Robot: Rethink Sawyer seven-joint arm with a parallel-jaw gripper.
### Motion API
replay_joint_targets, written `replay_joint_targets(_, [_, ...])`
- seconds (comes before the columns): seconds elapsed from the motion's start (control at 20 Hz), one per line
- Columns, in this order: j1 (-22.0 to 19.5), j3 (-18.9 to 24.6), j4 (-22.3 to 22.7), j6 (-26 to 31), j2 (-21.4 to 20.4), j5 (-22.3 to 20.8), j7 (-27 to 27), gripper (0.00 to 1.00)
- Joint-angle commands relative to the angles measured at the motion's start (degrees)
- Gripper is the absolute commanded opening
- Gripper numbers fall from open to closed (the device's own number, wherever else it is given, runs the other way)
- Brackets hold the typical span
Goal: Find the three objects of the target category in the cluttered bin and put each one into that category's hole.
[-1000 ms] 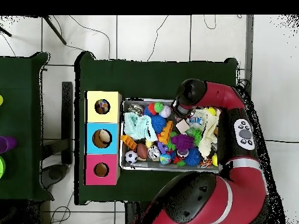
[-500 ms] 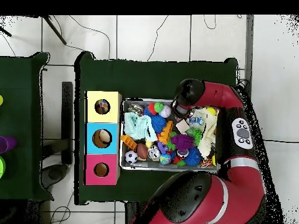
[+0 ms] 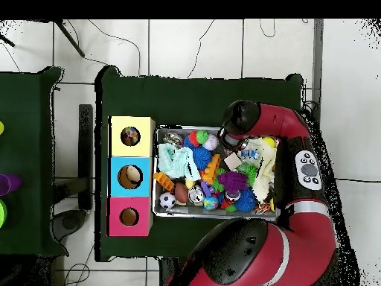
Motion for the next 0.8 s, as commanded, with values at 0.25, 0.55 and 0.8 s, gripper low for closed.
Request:
replay_joint_targets(0.25, [0.3, 1.3, -1.3, -13.6, 9.7, -7.5, -10.7, 0.0])
replay_joint_targets(0.55, [0.3, 1.6, -2.5, -12.0, 10.2, -6.8, -11.0, 0.0])
replay_joint_targets(0.8, [0.5, 1.7, -2.7, -6.6, 8.9, -4.9, -10.7, 0.0])
